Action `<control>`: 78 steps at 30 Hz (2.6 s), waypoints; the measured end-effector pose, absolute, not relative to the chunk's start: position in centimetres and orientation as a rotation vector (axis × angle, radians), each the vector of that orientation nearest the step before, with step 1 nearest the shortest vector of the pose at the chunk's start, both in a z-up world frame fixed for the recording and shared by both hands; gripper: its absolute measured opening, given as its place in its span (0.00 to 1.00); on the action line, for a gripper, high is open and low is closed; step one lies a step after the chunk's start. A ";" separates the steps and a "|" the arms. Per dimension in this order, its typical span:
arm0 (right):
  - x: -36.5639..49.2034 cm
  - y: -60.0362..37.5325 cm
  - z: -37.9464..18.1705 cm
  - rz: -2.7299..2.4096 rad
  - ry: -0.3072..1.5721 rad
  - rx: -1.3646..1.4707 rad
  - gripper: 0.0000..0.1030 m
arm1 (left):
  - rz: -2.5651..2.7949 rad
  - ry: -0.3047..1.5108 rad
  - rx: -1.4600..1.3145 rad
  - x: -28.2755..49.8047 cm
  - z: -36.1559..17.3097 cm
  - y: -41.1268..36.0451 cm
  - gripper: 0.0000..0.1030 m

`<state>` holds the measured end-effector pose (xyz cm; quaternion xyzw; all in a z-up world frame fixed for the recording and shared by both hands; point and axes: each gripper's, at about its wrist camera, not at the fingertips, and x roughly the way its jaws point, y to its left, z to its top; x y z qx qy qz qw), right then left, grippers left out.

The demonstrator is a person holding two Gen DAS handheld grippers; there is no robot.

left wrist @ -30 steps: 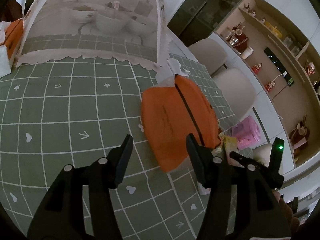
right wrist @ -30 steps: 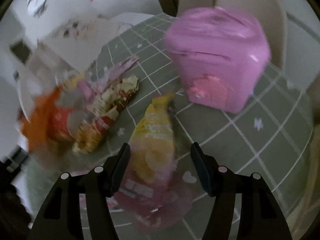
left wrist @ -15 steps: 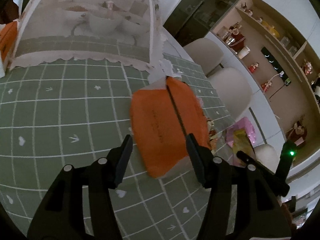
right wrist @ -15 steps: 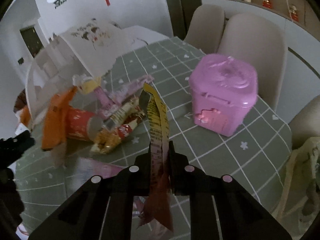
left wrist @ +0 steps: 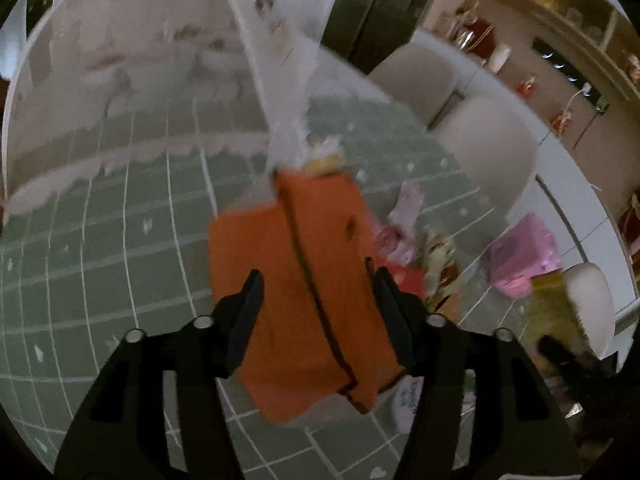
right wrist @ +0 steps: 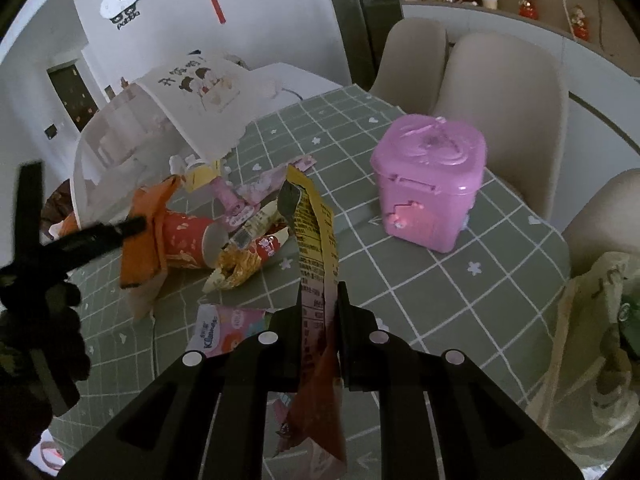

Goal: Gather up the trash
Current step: 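Carry both items over the trash bag while opening the left tool to drop the orange bag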

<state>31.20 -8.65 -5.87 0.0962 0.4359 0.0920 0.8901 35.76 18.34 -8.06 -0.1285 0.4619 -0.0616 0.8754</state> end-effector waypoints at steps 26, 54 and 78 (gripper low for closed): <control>18.7 -15.6 4.5 0.023 0.709 0.204 0.13 | -0.487 0.626 -0.244 25.4 8.1 11.4 0.02; 12.4 -38.4 2.9 -0.364 0.670 0.296 0.13 | -1.031 0.900 -0.154 27.4 0.9 -20.4 0.02; 22.3 -41.1 -3.7 -0.128 0.870 0.368 0.13 | -1.101 1.174 0.024 27.2 -7.7 -27.6 0.30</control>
